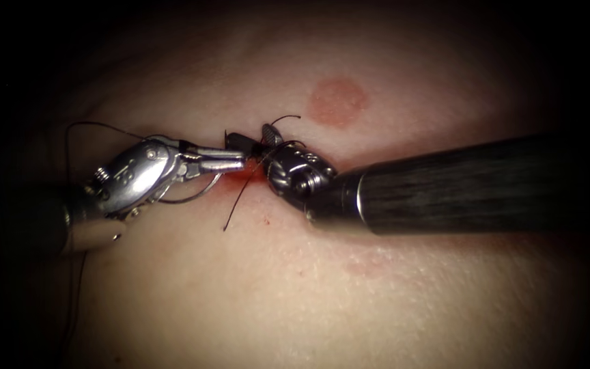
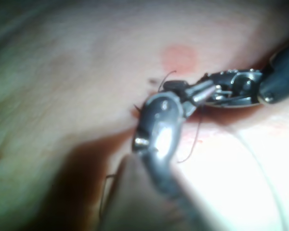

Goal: Wound Closure
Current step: Grab the short suture end with the right gripper.

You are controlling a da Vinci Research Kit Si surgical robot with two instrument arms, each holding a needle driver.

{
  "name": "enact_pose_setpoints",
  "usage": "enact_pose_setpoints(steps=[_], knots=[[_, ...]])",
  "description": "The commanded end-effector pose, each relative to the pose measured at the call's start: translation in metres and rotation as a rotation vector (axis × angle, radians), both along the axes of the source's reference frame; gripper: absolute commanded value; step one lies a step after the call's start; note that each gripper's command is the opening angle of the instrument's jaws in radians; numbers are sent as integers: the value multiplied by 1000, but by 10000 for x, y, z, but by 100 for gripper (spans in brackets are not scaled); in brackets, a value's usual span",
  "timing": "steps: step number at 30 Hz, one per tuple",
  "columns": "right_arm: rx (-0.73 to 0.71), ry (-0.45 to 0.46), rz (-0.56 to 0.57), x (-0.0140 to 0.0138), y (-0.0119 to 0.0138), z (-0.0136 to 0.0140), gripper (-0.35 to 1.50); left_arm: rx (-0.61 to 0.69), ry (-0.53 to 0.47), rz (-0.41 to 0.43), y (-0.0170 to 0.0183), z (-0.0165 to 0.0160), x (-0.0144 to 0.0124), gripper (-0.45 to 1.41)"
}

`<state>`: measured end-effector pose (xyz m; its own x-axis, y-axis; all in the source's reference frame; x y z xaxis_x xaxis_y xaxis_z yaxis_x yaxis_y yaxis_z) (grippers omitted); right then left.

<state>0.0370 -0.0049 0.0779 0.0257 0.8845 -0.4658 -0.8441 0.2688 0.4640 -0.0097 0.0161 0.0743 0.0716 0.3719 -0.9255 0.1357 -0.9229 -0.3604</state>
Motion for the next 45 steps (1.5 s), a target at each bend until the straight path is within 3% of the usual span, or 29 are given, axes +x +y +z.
enact_pose_setpoints(steps=[1, 9, 13, 45], knots=[[0, 1, -1, 5, -4, 5, 101, 1, -1, 0, -3, 7, -6, -35], [-14, -14, 6, -1, -8, 5, 99, 1, -2, 2, -5, 5, -4, -35], [-24, -19, 11, -6, -10, 3, 101, -8, 7, -6, -25, 8, -3, -35], [-35, -13, 32, -2, -5, 0, 106, 5, 0, 3, -21, 0, -8, -35]])
